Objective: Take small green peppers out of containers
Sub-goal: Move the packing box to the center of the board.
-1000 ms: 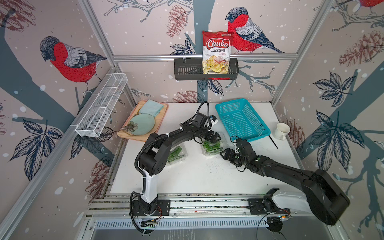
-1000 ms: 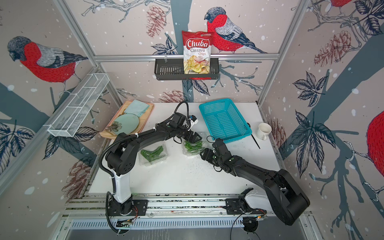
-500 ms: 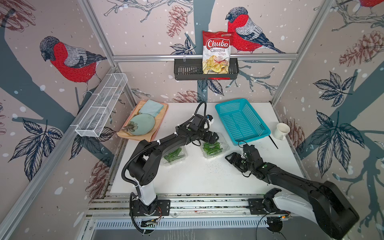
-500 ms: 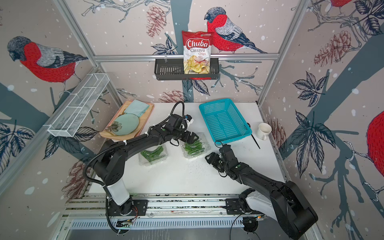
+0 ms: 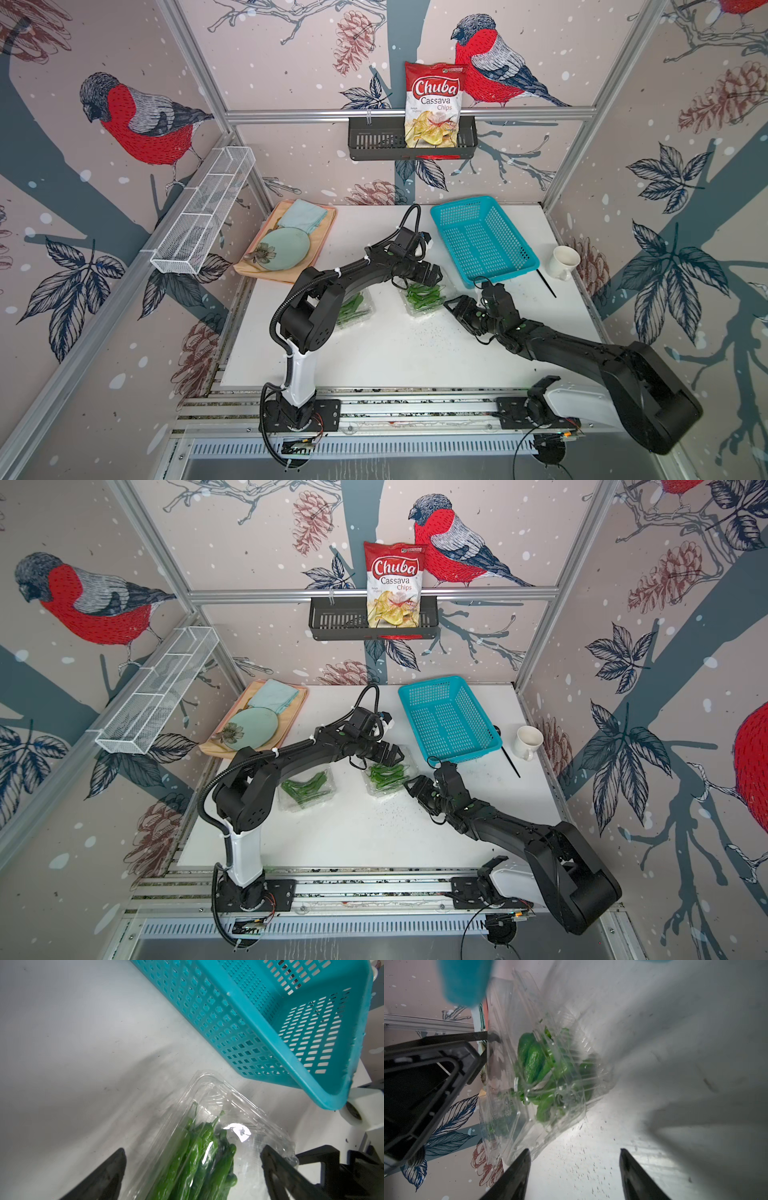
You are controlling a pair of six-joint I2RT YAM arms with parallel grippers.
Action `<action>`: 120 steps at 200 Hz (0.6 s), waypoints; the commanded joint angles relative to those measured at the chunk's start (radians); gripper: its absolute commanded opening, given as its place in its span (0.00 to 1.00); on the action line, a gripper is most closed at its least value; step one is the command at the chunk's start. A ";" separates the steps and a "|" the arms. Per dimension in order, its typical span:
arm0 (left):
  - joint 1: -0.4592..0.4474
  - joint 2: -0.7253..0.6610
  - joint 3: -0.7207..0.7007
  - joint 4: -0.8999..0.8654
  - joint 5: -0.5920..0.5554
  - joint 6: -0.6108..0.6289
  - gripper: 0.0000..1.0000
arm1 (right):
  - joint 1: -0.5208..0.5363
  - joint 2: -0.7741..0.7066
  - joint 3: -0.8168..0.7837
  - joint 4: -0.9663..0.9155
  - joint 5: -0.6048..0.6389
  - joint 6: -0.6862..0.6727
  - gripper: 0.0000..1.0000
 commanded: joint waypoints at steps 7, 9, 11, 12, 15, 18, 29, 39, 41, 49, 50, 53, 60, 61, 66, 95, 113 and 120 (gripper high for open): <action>0.002 -0.035 -0.012 0.012 -0.002 -0.076 0.98 | 0.006 -0.013 0.016 -0.002 0.010 -0.007 0.66; 0.001 -0.037 -0.014 0.014 -0.005 -0.078 0.97 | 0.006 -0.016 0.016 -0.008 0.012 -0.008 0.66; 0.002 -0.041 -0.017 0.017 -0.005 -0.081 0.97 | 0.005 -0.022 0.015 -0.013 0.015 -0.009 0.66; 0.002 -0.042 -0.018 0.018 -0.005 -0.081 0.97 | 0.005 -0.024 0.014 -0.017 0.016 -0.010 0.66; 0.002 -0.048 -0.023 0.021 -0.007 -0.084 0.97 | 0.004 -0.033 0.013 -0.027 0.018 -0.013 0.66; 0.001 -0.053 -0.028 0.024 -0.010 -0.086 0.97 | 0.003 -0.043 0.011 -0.036 0.019 -0.016 0.66; 0.002 -0.069 -0.040 0.028 -0.015 -0.093 0.96 | -0.002 -0.082 0.008 -0.085 0.028 -0.026 0.66; 0.002 -0.080 -0.045 0.025 -0.012 -0.096 0.96 | -0.004 -0.125 0.006 -0.132 0.039 -0.032 0.66; 0.002 -0.082 -0.046 0.025 -0.011 -0.096 0.96 | -0.004 -0.133 0.006 -0.142 0.039 -0.033 0.66; 0.000 -0.089 -0.051 0.024 -0.005 -0.096 0.95 | -0.004 -0.162 0.000 -0.174 0.045 -0.033 0.66; 0.000 -0.089 -0.051 0.024 -0.004 -0.097 0.95 | -0.004 -0.163 -0.001 -0.178 0.045 -0.032 0.66; 0.000 -0.091 -0.052 0.024 -0.001 -0.098 0.94 | -0.004 -0.174 -0.004 -0.186 0.046 -0.031 0.66; 0.000 -0.096 -0.060 0.028 0.008 -0.100 0.92 | -0.004 -0.195 -0.016 -0.202 0.046 -0.026 0.65; 0.000 -0.097 -0.061 0.028 0.010 -0.100 0.92 | -0.004 -0.197 -0.019 -0.203 0.047 -0.025 0.65; 0.000 -0.099 -0.065 0.031 0.017 -0.101 0.90 | -0.002 -0.206 -0.031 -0.207 0.047 -0.019 0.64; -0.001 -0.091 -0.092 0.039 0.048 -0.125 0.85 | 0.006 -0.278 -0.128 -0.135 0.080 0.056 0.59; -0.003 -0.099 -0.111 0.047 0.049 -0.130 0.84 | 0.004 -0.303 -0.168 -0.074 0.102 0.092 0.58; -0.003 -0.102 -0.113 0.049 0.046 -0.131 0.84 | 0.003 -0.301 -0.173 -0.060 0.104 0.094 0.58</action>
